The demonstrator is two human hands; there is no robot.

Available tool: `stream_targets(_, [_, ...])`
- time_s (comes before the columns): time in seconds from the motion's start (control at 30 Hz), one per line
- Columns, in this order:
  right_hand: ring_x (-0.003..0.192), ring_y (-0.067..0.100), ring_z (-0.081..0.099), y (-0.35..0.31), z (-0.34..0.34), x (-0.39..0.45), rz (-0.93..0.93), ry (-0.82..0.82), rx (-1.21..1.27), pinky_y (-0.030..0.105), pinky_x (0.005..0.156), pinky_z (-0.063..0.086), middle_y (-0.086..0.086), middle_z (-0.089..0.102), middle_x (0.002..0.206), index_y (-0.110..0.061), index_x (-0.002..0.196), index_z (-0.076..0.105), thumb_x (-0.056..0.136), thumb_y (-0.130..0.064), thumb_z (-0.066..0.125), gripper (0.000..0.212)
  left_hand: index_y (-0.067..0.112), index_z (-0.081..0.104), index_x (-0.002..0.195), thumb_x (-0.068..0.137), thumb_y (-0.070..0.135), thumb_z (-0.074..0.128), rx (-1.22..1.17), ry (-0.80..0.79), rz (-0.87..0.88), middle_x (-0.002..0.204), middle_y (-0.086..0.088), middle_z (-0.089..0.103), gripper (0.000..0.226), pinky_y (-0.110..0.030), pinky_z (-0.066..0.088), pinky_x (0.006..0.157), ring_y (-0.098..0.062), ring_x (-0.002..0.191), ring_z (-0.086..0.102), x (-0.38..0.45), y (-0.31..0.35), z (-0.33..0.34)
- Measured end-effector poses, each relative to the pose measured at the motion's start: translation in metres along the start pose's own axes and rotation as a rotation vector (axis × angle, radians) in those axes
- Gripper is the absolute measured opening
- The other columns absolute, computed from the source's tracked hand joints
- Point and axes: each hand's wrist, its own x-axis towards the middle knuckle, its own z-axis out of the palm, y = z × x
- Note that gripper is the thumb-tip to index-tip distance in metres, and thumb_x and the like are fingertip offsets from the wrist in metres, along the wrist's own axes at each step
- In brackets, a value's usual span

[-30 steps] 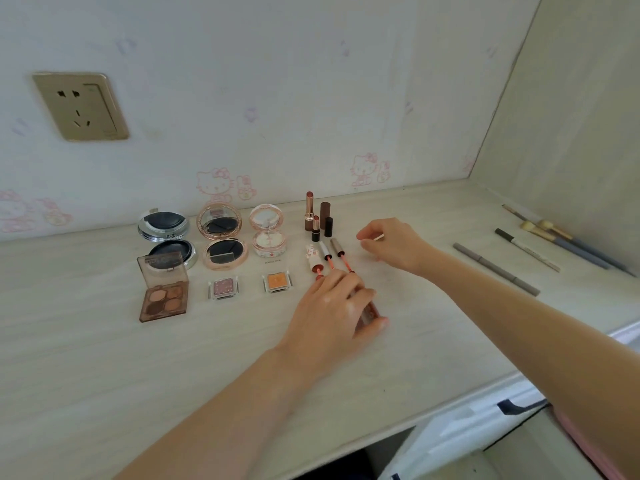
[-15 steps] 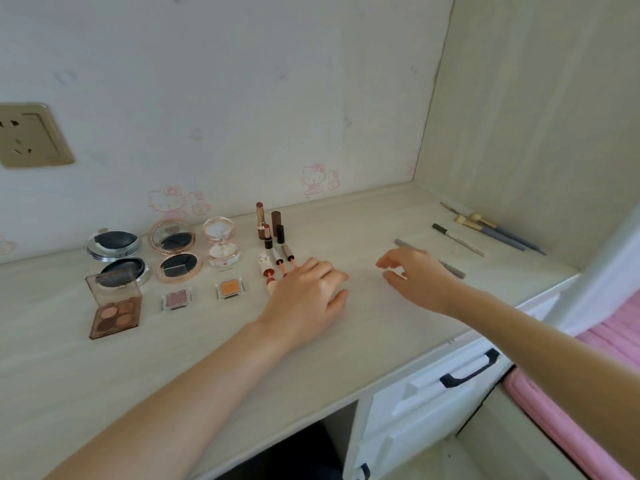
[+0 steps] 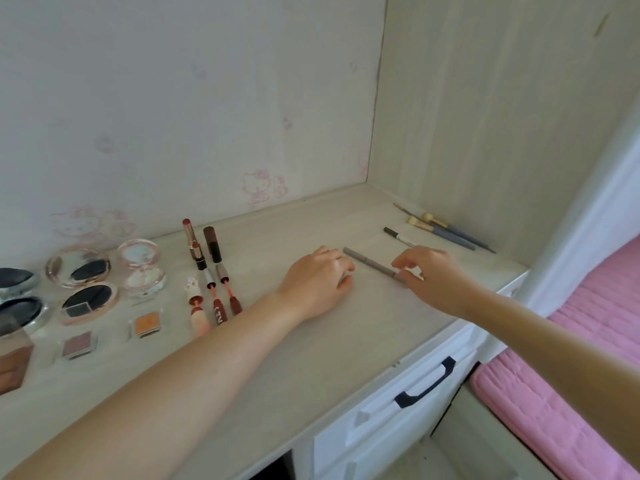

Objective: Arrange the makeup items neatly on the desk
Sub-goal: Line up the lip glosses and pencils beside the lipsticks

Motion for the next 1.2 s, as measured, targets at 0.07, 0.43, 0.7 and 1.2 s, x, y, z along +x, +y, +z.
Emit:
stream_targets(0.07, [0.092, 0.008, 0.053, 0.012, -0.003, 0.006, 0.029, 0.017, 0.001, 0.018, 0.079, 0.037, -0.004, 0.063, 0.108, -0.019, 0.112, 0.064, 0.094, -0.021, 0.052, 0.022, 0.019, 0.063, 0.116, 0.095, 0.027, 0.044, 0.006, -0.005, 0.011, 0.113, 0.000, 0.061, 0.030, -0.034, 0.047, 0.086, -0.020, 0.112, 0.048, 0.021, 0.004, 0.004])
stream_targets(0.43, [0.092, 0.016, 0.051, 0.030, 0.012, 0.013, 0.026, -0.018, -0.041, 0.025, 0.078, 0.040, -0.006, 0.052, 0.098, -0.022, 0.111, 0.063, 0.092, -0.043, 0.052, 0.031, 0.017, 0.063, 0.115, 0.094, 0.025, 0.042, 0.013, -0.158, 0.048, 0.116, -0.002, 0.056, 0.031, -0.040, 0.046, 0.090, -0.022, 0.114, 0.046, 0.086, 0.009, 0.021])
stream_targets(0.7, [0.098, 0.020, 0.050, 0.025, 0.014, 0.013, 0.026, 0.010, -0.051, 0.040, 0.083, 0.050, -0.003, 0.053, 0.098, -0.021, 0.101, 0.064, 0.093, -0.031, 0.053, 0.017, 0.017, 0.065, 0.106, 0.096, 0.029, 0.046, -0.016, -0.177, 0.104, 0.107, -0.001, 0.057, 0.025, -0.038, 0.045, 0.090, -0.019, 0.108, 0.050, 0.074, -0.013, 0.020])
stream_targets(1.2, [0.082, 0.014, 0.059, 0.003, 0.010, 0.010, 0.091, 0.088, 0.147, 0.023, 0.070, 0.047, -0.002, 0.065, 0.089, -0.021, 0.095, 0.061, 0.092, -0.020, 0.058, 0.005, 0.022, 0.058, 0.100, 0.094, 0.024, 0.052, -0.115, -0.110, 0.002, 0.097, 0.002, 0.053, 0.009, -0.033, 0.044, 0.086, -0.018, 0.097, 0.054, 0.039, -0.039, -0.002])
